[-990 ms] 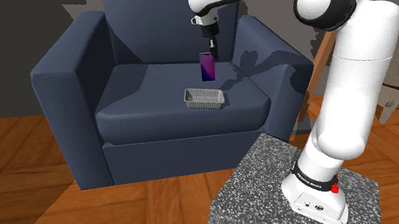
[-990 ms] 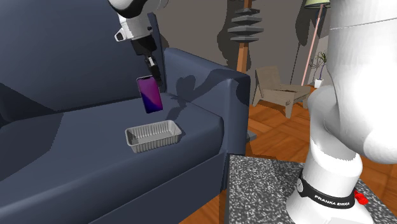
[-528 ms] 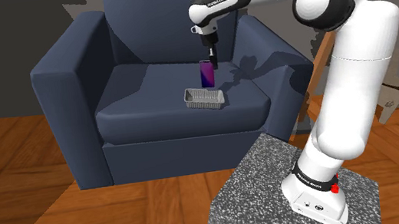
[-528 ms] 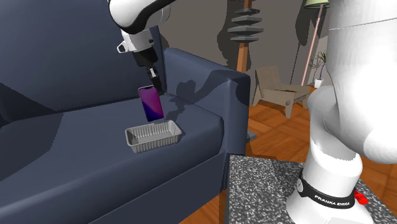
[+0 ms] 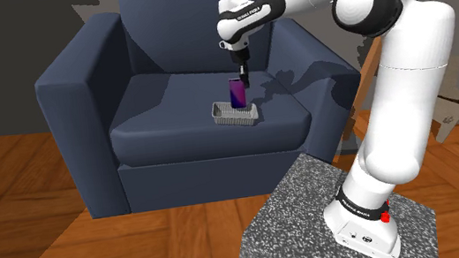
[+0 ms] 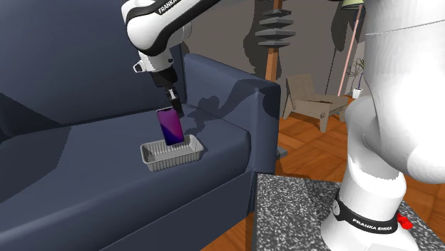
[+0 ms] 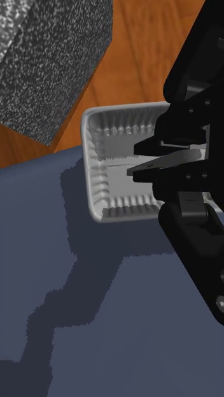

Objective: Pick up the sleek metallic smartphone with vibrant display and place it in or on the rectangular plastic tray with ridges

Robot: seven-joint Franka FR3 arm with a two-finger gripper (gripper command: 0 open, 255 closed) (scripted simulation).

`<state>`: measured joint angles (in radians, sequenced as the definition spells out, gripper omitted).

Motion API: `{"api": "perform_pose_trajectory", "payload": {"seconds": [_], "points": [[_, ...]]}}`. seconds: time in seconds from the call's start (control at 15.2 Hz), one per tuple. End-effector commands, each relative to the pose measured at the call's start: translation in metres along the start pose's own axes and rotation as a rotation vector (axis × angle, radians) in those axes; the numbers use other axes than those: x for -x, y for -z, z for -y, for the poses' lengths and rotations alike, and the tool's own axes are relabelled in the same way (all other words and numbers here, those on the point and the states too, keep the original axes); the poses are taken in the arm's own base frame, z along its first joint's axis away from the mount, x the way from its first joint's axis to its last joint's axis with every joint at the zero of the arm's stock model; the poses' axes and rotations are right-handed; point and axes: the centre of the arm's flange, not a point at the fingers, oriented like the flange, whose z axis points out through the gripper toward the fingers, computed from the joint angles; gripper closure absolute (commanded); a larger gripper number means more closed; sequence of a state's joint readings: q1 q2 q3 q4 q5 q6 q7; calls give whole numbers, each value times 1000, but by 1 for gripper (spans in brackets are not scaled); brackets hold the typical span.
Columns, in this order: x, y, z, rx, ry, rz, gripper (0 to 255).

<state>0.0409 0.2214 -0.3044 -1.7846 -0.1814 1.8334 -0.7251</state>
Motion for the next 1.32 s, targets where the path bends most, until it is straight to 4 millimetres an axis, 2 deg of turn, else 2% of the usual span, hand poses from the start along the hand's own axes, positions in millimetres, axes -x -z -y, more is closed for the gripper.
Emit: {"api": "perform_pose_trajectory", "payload": {"seconds": [0.0, 0.33, 0.4, 0.73, 0.99, 1.25], "points": [[0, -2, 0, 0, 0, -1, 255], [0, -2, 0, 0, 0, -1, 255], [0, -2, 0, 0, 0, -1, 0], [0, -2, 0, 0, 0, -1, 0], [0, 48, 0, 0, 0, -1, 0], [0, 48, 0, 0, 0, -1, 0]]}}
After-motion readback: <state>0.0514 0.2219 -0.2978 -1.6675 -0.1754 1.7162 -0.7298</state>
